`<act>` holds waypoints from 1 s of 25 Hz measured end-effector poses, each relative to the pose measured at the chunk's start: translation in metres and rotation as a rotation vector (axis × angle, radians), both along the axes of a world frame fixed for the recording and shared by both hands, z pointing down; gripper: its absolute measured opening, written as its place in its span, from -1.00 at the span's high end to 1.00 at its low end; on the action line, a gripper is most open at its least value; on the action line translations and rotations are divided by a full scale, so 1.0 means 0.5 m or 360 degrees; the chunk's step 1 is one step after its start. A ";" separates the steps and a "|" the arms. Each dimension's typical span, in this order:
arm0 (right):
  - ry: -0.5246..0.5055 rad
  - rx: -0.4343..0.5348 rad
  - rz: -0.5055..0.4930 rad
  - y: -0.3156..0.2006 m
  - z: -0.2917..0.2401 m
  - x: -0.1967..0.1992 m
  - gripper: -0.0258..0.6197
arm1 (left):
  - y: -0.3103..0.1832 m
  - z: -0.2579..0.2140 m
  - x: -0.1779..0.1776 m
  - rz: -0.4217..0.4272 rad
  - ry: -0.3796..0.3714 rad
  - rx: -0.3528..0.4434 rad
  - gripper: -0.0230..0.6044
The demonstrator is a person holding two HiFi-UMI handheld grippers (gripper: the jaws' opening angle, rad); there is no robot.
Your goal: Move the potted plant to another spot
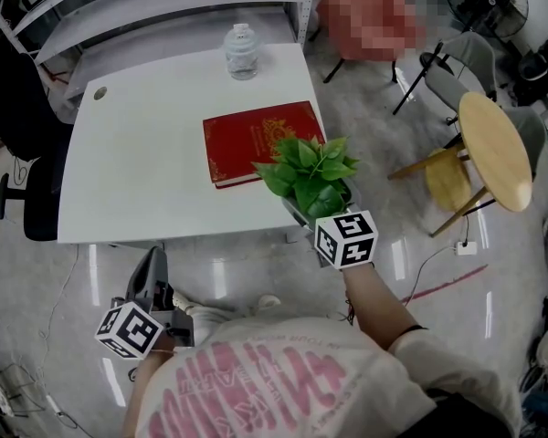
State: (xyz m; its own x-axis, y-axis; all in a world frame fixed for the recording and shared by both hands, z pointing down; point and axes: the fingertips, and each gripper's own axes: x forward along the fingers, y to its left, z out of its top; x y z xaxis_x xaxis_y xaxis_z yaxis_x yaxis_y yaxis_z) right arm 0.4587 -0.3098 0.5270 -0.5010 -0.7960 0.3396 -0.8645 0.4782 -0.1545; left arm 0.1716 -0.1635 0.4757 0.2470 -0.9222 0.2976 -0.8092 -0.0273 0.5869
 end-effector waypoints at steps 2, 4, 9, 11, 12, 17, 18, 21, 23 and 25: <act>0.0004 -0.0008 -0.0007 0.000 0.001 -0.001 -0.69 | -0.002 0.000 0.003 0.0005 0.0006 -0.0001 0.92; 0.0005 -0.0019 -0.0019 0.001 0.002 -0.001 -0.69 | -0.005 -0.002 0.004 0.0004 0.0013 0.0002 0.92; 0.0002 -0.0044 -0.0040 0.001 0.002 0.001 -0.69 | -0.011 -0.010 0.006 0.0011 0.0006 0.0021 0.92; -0.0001 -0.0044 -0.0039 0.000 0.003 0.001 -0.69 | -0.010 -0.011 0.006 0.0009 0.0003 0.0024 0.92; -0.0003 -0.0046 -0.0039 0.000 0.004 0.001 -0.69 | -0.009 -0.011 0.006 0.0009 0.0001 0.0025 0.92; -0.0005 -0.0071 -0.0044 0.001 0.007 0.001 -0.69 | 0.000 -0.007 0.000 -0.0008 0.0003 0.0020 0.92; -0.0006 -0.0075 -0.0044 0.001 0.008 0.001 -0.69 | 0.001 -0.006 0.000 -0.0011 0.0008 0.0019 0.92; -0.0011 -0.0084 -0.0046 0.001 0.007 0.001 -0.69 | 0.005 -0.007 0.002 -0.0017 0.0025 0.0017 0.92; -0.0018 -0.0087 -0.0048 0.000 0.007 0.000 -0.69 | 0.007 -0.006 0.003 -0.0021 0.0027 0.0013 0.92; -0.0025 -0.0084 -0.0046 0.000 0.007 0.000 -0.69 | 0.010 -0.002 0.003 -0.0024 0.0022 0.0005 0.92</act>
